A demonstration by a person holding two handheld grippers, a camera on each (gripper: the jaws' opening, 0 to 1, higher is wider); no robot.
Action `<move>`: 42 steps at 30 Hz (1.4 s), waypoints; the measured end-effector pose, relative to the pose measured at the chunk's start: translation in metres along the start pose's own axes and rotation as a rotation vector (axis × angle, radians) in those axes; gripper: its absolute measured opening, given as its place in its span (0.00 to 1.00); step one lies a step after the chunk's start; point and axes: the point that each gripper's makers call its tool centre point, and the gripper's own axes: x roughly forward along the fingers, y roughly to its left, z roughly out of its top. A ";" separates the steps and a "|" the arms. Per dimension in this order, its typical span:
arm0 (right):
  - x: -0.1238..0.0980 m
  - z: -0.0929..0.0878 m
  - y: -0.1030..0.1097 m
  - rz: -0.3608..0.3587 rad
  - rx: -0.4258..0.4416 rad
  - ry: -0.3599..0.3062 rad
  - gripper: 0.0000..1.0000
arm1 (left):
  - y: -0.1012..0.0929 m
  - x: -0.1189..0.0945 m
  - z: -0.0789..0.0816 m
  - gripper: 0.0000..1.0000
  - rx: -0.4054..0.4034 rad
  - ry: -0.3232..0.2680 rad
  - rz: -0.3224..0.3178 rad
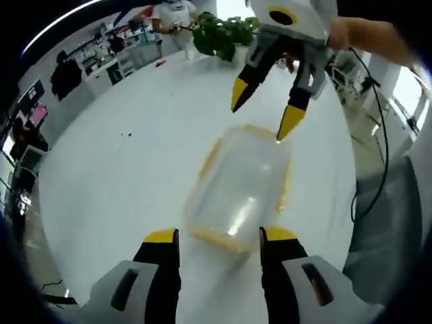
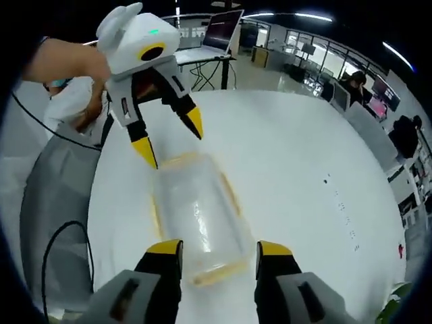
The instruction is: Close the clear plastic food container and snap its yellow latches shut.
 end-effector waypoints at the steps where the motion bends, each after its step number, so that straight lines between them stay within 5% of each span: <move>1: 0.001 0.001 -0.001 -0.006 0.024 -0.010 0.42 | 0.000 0.000 0.000 0.47 -0.024 -0.004 0.005; 6: 0.001 -0.005 -0.007 -0.046 0.155 -0.019 0.43 | 0.005 0.001 -0.003 0.50 -0.151 -0.025 0.028; 9: 0.002 -0.011 -0.008 -0.050 0.225 -0.021 0.42 | 0.014 0.001 -0.005 0.53 -0.160 -0.031 0.077; 17: 0.004 -0.020 -0.010 -0.056 0.390 -0.073 0.44 | 0.010 0.008 -0.008 0.54 -0.209 -0.044 0.081; 20: 0.005 -0.024 -0.012 -0.071 0.461 -0.099 0.43 | 0.008 0.011 -0.005 0.54 -0.283 -0.080 0.071; 28: 0.011 -0.032 -0.008 -0.085 0.536 -0.106 0.42 | 0.007 0.017 -0.012 0.55 -0.335 -0.080 0.082; 33: 0.016 -0.038 -0.007 -0.079 0.609 -0.122 0.41 | 0.005 0.020 -0.014 0.54 -0.442 -0.103 0.068; 35: 0.018 -0.039 -0.003 -0.060 0.650 -0.130 0.42 | 0.004 0.019 -0.011 0.54 -0.378 -0.109 0.079; 42: 0.023 -0.038 -0.002 -0.040 0.720 -0.166 0.43 | -0.002 0.023 -0.010 0.50 -0.451 -0.120 0.047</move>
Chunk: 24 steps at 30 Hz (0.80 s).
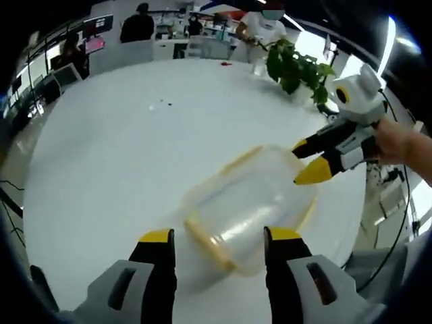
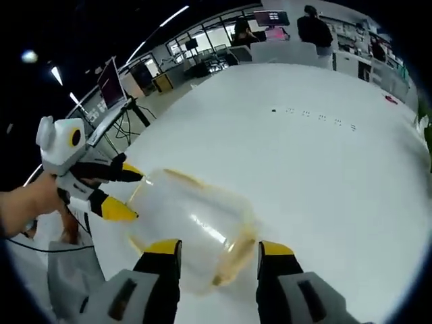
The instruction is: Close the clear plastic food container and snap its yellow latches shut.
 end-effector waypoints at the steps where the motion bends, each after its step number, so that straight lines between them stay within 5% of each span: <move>1: 0.000 0.000 0.000 0.001 0.006 -0.001 0.43 | 0.000 0.000 0.000 0.49 -0.002 -0.001 0.000; 15: 0.002 -0.001 0.004 0.014 0.036 -0.043 0.43 | -0.003 0.002 -0.001 0.43 -0.105 -0.033 -0.015; 24: 0.002 -0.002 0.004 0.019 0.064 -0.060 0.43 | -0.005 0.004 -0.003 0.43 -0.183 -0.105 -0.021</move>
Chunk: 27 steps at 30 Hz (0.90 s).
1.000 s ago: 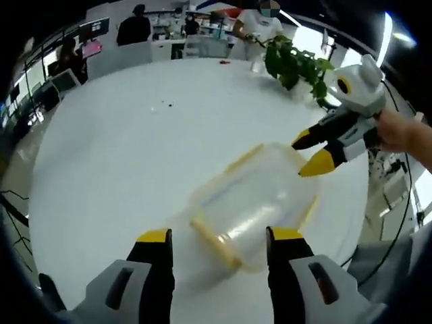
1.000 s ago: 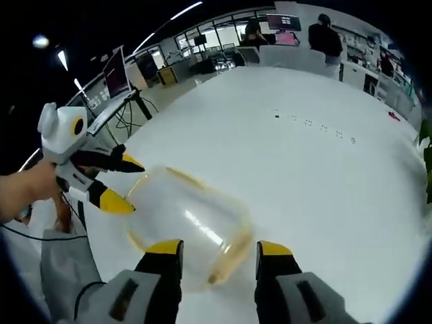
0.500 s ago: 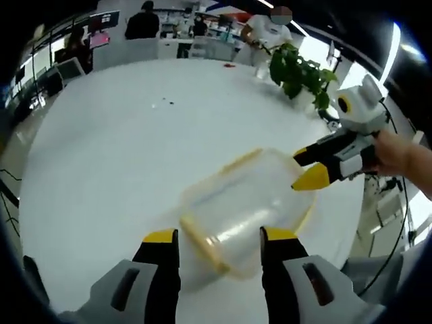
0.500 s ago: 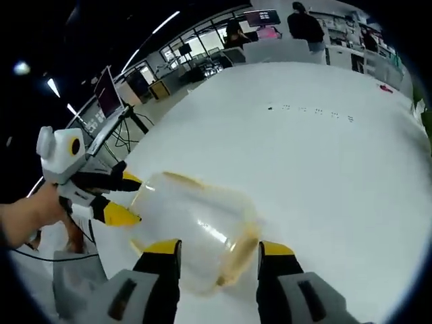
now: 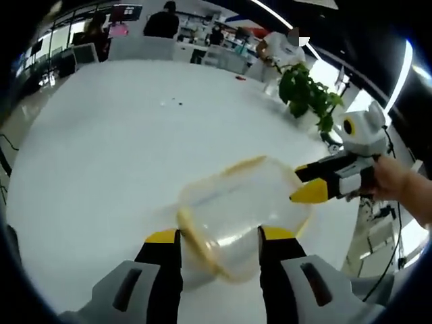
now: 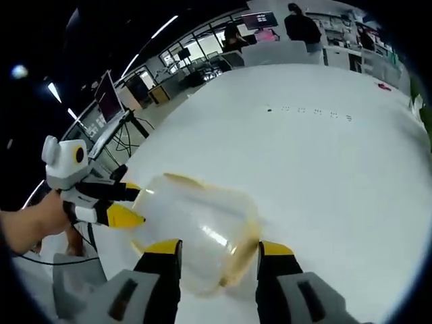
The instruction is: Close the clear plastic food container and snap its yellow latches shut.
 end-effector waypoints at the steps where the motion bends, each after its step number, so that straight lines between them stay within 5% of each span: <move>1: 0.000 -0.001 0.000 0.003 0.017 -0.003 0.43 | 0.000 0.000 0.000 0.43 0.001 -0.004 0.000; 27: 0.000 -0.003 0.002 0.010 0.053 -0.035 0.40 | 0.000 0.001 -0.002 0.41 -0.024 -0.015 -0.008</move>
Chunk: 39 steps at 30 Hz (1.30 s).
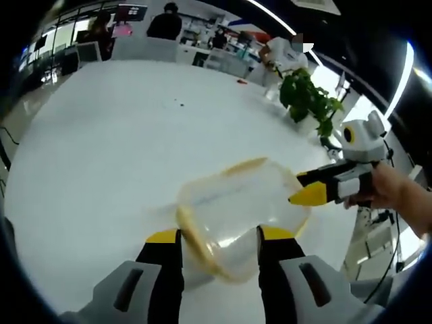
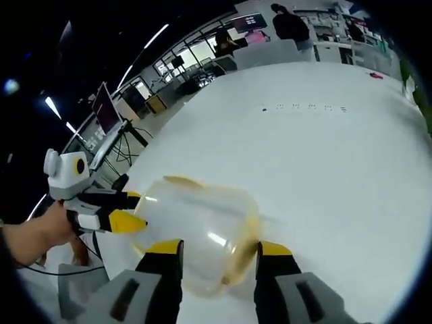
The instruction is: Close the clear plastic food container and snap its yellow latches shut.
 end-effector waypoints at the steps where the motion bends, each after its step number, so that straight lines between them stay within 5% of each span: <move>1: 0.000 0.000 0.000 0.001 0.005 -0.001 0.40 | 0.000 0.000 0.000 0.41 0.002 -0.003 0.000; 14: 0.002 0.000 0.001 -0.003 0.028 -0.005 0.38 | -0.001 0.000 -0.001 0.39 -0.034 -0.010 0.003; 15: 0.006 -0.002 0.011 0.068 0.061 0.006 0.37 | -0.004 0.001 -0.005 0.38 -0.052 0.010 -0.011; 17: 0.005 -0.005 0.006 0.008 0.042 0.002 0.37 | -0.003 0.000 -0.003 0.37 -0.040 0.001 0.001; 22: 0.005 0.001 0.003 -0.007 0.038 -0.031 0.37 | -0.002 0.002 -0.003 0.36 -0.055 0.010 -0.002; 23: 0.004 0.002 0.005 -0.005 0.019 -0.042 0.36 | -0.004 0.001 -0.016 0.33 -0.094 0.071 -0.015; 24: 0.003 -0.001 0.007 -0.007 0.036 -0.018 0.36 | -0.003 0.012 -0.007 0.33 -0.152 0.009 -0.010; 26: 0.004 0.000 0.005 -0.010 0.036 -0.014 0.36 | -0.005 0.013 -0.009 0.33 -0.074 0.021 0.005; 39: 0.003 -0.002 0.004 -0.016 0.060 -0.064 0.38 | -0.006 0.014 0.000 0.35 -0.064 0.001 -0.011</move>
